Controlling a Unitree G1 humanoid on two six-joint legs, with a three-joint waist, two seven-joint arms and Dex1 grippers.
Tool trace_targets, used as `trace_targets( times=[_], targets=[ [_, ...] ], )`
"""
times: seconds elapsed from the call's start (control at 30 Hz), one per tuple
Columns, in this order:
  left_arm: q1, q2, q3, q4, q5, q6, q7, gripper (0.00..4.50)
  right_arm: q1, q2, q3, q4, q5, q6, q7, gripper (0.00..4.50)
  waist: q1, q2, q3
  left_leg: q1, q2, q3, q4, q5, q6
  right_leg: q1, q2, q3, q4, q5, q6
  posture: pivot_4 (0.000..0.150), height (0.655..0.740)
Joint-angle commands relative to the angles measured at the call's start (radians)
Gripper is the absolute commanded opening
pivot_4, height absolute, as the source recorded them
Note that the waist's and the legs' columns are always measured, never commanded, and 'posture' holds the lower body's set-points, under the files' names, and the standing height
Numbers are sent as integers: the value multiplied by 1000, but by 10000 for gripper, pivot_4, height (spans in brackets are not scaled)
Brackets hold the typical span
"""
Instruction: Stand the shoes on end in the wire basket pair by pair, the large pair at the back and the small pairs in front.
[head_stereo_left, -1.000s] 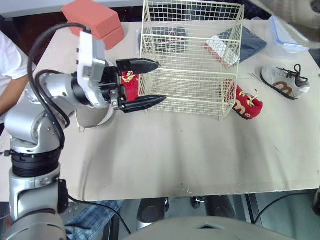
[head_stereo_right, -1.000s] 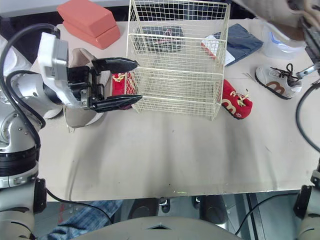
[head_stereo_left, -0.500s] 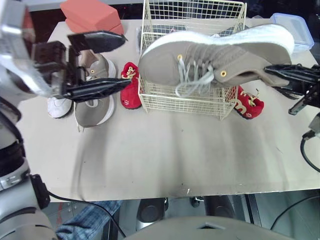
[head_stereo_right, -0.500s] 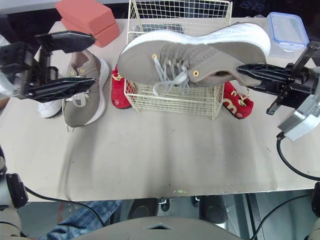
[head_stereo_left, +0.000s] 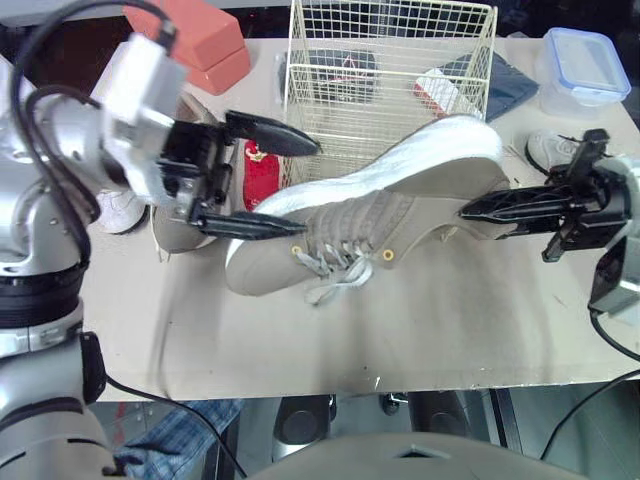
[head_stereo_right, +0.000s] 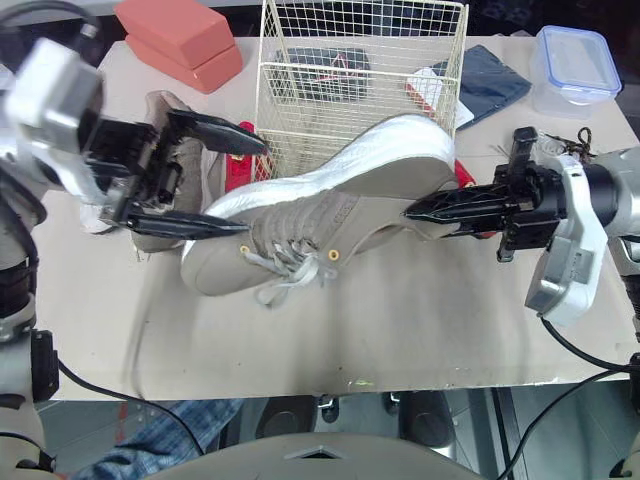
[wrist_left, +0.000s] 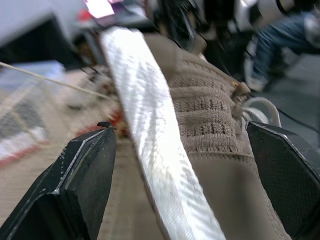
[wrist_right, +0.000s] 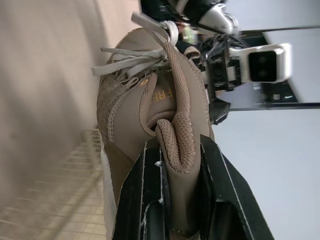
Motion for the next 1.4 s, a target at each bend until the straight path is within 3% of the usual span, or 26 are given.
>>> trace_targets(
  times=[0.03,0.47,0.57,0.77,0.9,1.07,1.1,1.27,1.4],
  targets=[
    [-56,-20,-67,3,74,-47,-51,45000,-24,-2,-12,-47,34,84,-3,131,0,0,0,0,0,0,0,0,0,0,0,0,0,0,0,1500,6860],
    [-111,-62,-221,6,257,-58,-69,45000,-20,50,-45,-160,23,272,-15,131,0,0,0,0,0,-1,0,0,0,0,1,0,0,0,1,1500,6860],
    [-118,-68,-234,4,281,-53,-68,36303,-18,58,-46,-162,20,301,-9,0,0,0,0,0,0,-1,0,0,0,0,1,0,0,-1,1,1500,6860],
    [-125,-72,-241,-1,307,-44,-66,13144,-8,77,-57,-160,12,332,-9,0,-1,0,0,0,0,-1,0,0,0,0,1,0,0,0,0,1500,6860],
    [-123,-80,-227,-13,298,-40,-63,4010,-7,89,-64,-162,10,348,-11,0,-1,0,0,0,0,-1,0,0,0,0,1,0,0,0,0,1500,6860],
    [-128,-107,-196,-25,265,-16,-44,1445,0,102,-81,-171,4,358,-24,0,0,0,0,0,0,-1,1,0,0,0,1,0,0,0,0,1500,6860],
    [-127,-111,-186,-29,255,-4,-39,1437,4,105,-89,-174,-1,360,-29,9246,0,0,0,0,0,-1,1,0,0,0,1,0,0,0,0,1500,6860],
    [-116,-122,-138,-39,215,51,-11,1434,29,111,-132,-179,-18,367,-45,27293,0,0,0,0,0,-1,1,0,0,0,1,1,1,0,0,1500,6860],
    [-102,-132,-107,-20,228,43,42,1434,58,112,-179,-167,-28,363,-67,44297,-1,0,0,0,0,-1,1,0,0,0,0,1,1,0,0,1500,6860]
  ],
)
